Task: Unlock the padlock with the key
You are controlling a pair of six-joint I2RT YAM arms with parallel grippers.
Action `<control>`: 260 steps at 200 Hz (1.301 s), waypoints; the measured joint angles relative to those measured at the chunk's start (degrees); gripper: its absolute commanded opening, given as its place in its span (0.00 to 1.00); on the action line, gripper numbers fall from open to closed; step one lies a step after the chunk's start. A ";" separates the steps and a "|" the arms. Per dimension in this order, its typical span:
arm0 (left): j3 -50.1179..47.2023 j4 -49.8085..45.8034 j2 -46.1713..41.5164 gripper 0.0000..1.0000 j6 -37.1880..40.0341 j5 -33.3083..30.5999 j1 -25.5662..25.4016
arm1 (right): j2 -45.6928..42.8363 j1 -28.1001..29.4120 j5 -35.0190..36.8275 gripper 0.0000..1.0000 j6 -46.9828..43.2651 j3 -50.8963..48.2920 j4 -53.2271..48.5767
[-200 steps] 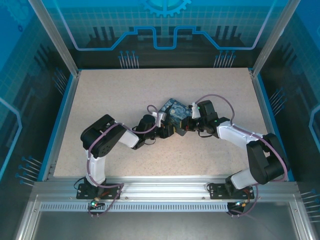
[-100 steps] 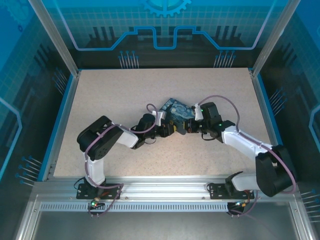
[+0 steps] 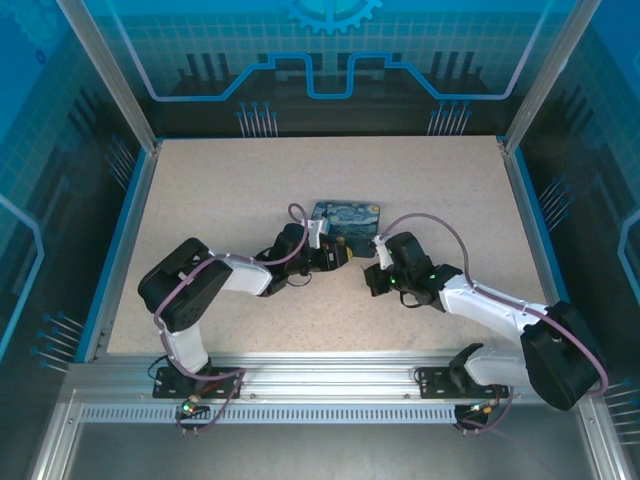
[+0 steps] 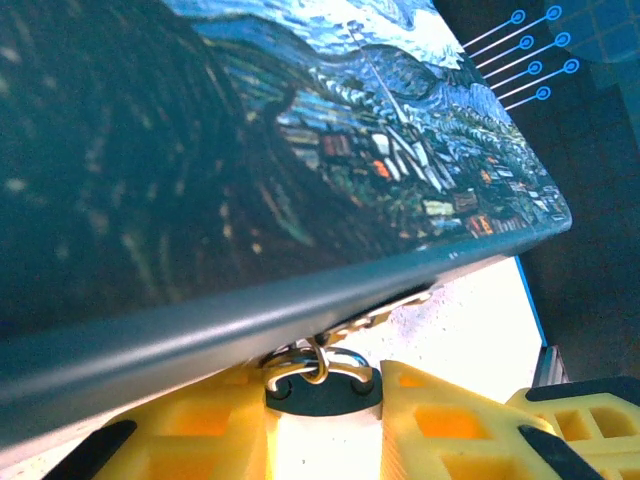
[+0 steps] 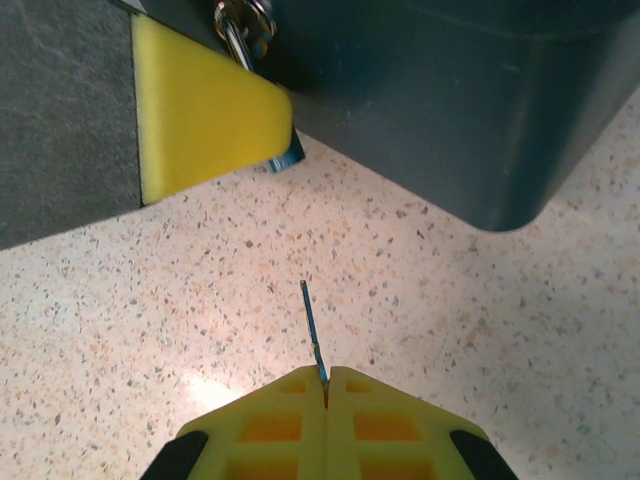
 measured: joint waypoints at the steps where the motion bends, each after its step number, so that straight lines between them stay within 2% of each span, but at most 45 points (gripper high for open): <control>1: 0.00 -0.02 0.00 0.27 -0.02 0.00 0.00 | 0.02 0.02 0.02 0.00 -0.07 -0.04 0.20; 120: 0.96 -4.37 -1.57 0.27 -1.62 0.70 -0.35 | 5.49 4.70 6.14 0.00 -4.98 -3.41 15.41; 193: 0.98 -5.03 -1.57 0.26 -1.66 1.03 -0.35 | 6.97 4.72 9.35 0.00 -4.94 -3.61 17.16; 260: 1.33 -5.38 -1.60 0.26 -2.05 1.03 -0.61 | 7.74 4.70 9.31 0.00 -4.96 -3.67 17.84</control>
